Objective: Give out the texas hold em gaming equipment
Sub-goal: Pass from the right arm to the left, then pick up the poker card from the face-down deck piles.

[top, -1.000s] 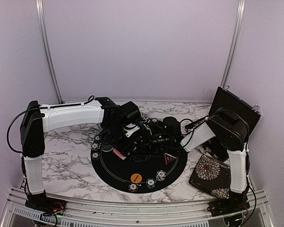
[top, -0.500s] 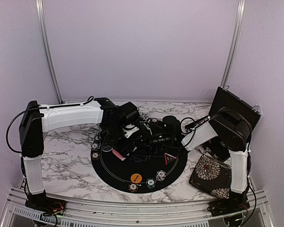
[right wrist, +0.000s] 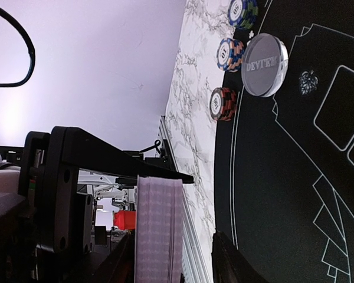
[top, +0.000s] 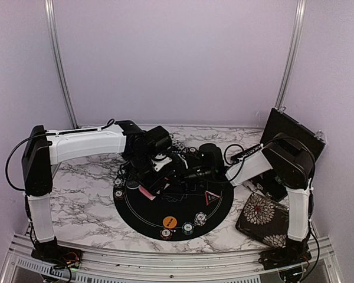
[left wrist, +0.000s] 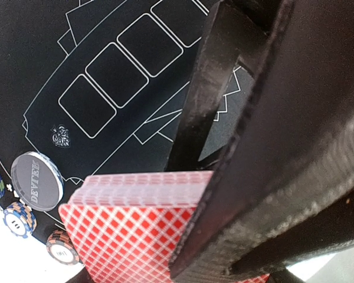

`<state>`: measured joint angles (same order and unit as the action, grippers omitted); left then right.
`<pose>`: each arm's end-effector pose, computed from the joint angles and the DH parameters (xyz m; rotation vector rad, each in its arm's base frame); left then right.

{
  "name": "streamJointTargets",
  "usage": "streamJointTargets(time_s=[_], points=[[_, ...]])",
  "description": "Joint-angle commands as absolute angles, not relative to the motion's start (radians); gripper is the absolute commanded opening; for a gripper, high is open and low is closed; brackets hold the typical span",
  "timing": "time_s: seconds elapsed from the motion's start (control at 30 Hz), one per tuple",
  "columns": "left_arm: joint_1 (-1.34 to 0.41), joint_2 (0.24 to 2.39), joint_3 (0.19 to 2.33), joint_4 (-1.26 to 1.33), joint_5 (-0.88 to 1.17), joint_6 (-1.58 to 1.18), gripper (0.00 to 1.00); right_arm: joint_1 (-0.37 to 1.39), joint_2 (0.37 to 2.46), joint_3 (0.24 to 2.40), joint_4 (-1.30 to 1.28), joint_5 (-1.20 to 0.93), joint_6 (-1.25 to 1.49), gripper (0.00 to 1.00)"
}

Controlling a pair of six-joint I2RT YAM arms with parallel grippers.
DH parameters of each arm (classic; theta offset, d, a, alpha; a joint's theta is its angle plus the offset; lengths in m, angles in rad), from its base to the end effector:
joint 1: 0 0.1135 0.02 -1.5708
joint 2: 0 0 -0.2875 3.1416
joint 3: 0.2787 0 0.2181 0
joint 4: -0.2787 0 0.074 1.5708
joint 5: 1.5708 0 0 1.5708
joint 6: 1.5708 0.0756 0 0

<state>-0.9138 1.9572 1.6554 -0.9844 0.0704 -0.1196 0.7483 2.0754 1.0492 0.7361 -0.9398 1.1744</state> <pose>0.2330 -0.3107 0.2314 1.1406 2.6817 -0.2955 0.2755 0.3391 0.1830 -0.3541 2.3642 2.0160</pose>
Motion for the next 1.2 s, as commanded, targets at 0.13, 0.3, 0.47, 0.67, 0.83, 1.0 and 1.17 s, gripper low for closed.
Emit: streamJointTargets(time_s=[0.13,0.3,0.47,0.67,0.83,1.0,1.17], points=[[-0.916,1.902,1.652,-1.018,0.106,-0.096,0.55,0.763,2.024,1.086,0.643,-0.878,1.102,0.40],[-0.916,1.897,1.648,-1.021,0.108,-0.095,0.55,0.760,2.012,1.086,0.619,-0.868,1.085,0.40],[-0.915,1.893,1.643,-1.021,0.107,-0.098,0.55,0.759,2.000,1.080,0.614,-0.862,1.082,0.40],[-0.914,1.889,1.637,-1.023,0.106,-0.100,0.55,0.755,1.987,1.071,0.611,-0.854,1.081,0.40],[-0.914,1.887,1.630,-1.023,0.107,-0.101,0.54,0.753,1.976,1.063,0.613,-0.853,1.081,0.40],[-0.915,1.885,1.621,-1.023,0.106,-0.101,0.54,0.751,1.970,1.056,0.622,-0.851,1.087,0.40],[-0.915,1.882,1.615,-1.022,0.107,-0.103,0.54,0.748,1.963,1.044,0.632,-0.851,1.091,0.40]])
